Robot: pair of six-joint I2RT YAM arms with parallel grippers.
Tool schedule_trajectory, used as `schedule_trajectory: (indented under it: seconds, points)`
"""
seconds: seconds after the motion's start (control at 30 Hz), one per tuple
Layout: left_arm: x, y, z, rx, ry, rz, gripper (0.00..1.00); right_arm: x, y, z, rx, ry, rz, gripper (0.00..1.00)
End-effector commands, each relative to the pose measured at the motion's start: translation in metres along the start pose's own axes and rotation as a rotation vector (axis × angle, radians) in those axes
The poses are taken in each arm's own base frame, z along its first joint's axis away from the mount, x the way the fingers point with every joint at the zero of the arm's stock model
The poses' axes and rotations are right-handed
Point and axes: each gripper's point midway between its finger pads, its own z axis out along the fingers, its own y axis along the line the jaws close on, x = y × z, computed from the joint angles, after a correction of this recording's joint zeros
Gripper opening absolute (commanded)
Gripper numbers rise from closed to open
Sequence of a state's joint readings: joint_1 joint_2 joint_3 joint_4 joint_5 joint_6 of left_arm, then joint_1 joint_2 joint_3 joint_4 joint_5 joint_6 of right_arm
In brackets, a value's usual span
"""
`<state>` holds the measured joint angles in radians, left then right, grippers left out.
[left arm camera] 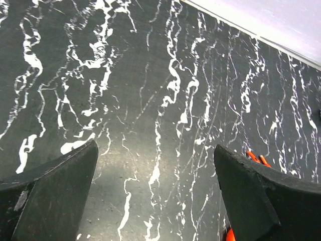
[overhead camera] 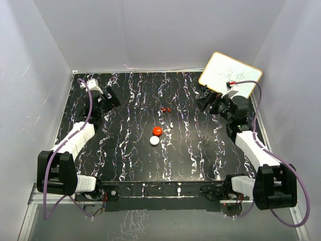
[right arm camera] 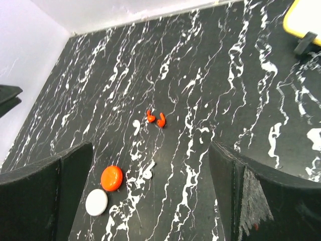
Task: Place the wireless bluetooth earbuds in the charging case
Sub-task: Move the charging case to the center of the board.
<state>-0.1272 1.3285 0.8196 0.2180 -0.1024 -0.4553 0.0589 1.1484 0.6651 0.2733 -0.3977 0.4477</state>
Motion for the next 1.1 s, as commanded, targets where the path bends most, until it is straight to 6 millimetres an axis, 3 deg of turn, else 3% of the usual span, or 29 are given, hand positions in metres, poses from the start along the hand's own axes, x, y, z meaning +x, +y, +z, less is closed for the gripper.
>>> schedule_trajectory:
  seconds: [0.0, 0.23, 0.43, 0.53, 0.83, 1.07]
  points:
    - [0.010, -0.034, -0.013, 0.117, 0.043, 0.024, 0.99, -0.003, 0.022, 0.013, -0.106, 0.027, -0.017, 0.98]
    - [0.071, -0.062, -0.020, 0.161, 0.137, 0.093, 0.99, 0.030, 0.037, 0.038, -0.002, 0.105, -0.123, 0.98]
    - [0.077, -0.067, -0.020, 0.194, 0.145, 0.100, 0.99, 0.048, 0.025, 0.051, 0.105, 0.149, -0.137, 0.98]
    - [0.091, -0.076, -0.021, 0.200, 0.181, 0.166, 0.99, 0.055, 0.027, 0.053, 0.098, 0.160, -0.136, 0.98]
    - [0.164, -0.101, -0.027, 0.200, 0.295, 0.367, 0.97, 0.055, 0.026, 0.061, 0.101, 0.165, -0.157, 0.98]
    - [0.188, -0.114, -0.031, 0.210, 0.300, 0.419, 0.91, 0.053, 0.024, 0.061, 0.113, 0.151, -0.154, 0.98]
